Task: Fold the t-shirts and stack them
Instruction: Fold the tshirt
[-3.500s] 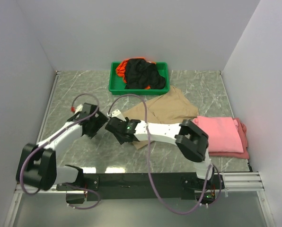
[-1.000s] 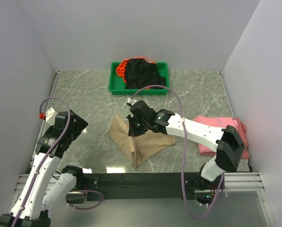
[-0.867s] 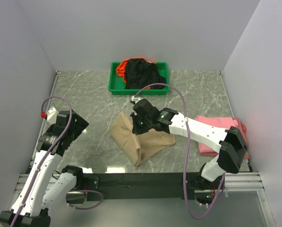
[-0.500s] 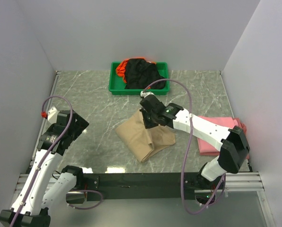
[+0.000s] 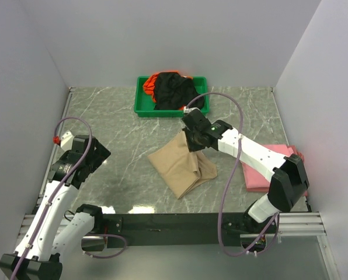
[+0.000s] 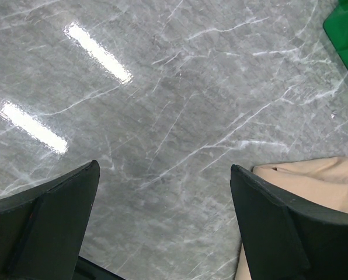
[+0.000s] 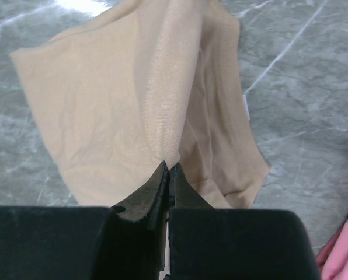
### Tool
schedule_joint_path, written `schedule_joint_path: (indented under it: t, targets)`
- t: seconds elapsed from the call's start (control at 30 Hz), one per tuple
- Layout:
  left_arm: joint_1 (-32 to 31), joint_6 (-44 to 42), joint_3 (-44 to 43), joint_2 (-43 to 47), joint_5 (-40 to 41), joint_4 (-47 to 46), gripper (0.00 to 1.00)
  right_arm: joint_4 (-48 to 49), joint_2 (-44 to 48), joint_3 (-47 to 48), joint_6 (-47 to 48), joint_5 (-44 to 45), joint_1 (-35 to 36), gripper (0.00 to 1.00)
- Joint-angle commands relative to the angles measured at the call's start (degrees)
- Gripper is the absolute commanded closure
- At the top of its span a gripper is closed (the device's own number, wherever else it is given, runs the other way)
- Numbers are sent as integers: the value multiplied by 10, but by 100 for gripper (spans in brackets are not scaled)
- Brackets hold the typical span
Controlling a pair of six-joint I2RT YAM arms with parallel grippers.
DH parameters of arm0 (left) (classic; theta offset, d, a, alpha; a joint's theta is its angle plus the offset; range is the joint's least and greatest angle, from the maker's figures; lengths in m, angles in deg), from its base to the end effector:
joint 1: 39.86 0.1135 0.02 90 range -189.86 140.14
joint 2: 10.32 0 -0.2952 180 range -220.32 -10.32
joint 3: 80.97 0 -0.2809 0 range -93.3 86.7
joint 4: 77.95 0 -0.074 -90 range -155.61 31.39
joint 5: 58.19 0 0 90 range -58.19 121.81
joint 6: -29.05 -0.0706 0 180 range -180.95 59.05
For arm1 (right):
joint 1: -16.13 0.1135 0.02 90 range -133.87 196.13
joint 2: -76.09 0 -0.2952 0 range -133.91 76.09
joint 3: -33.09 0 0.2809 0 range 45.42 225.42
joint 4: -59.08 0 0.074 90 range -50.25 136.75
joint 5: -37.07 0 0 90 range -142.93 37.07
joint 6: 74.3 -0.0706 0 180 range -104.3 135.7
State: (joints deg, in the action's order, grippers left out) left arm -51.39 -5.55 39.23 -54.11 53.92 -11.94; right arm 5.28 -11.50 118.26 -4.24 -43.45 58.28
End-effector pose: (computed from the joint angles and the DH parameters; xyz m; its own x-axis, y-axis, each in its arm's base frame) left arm 0.1685 -0.0072 0.2885 -0.3835 -0.7001 -0.6023 -0.6473 0.6690 -0.3654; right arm 0.2807 0.2384 0.2772 -0.7819 -0.2540 -0.5694 -0.3482 0.9354 0.0609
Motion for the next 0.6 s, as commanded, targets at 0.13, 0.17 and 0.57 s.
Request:
schedule_joint_path:
  t: [0.13,0.17,0.57]
  targets:
    - [2,-13,-3,-13,-1,1,1,6,-46,37,38,8,-36,100]
    - [3,-13,-2,-16,-1,1,1,9,-52,39,43,5,-40,100]
    - [2,-15,-4,-31,-1,4,1,-59,-140,84,-14,123,-78,48]
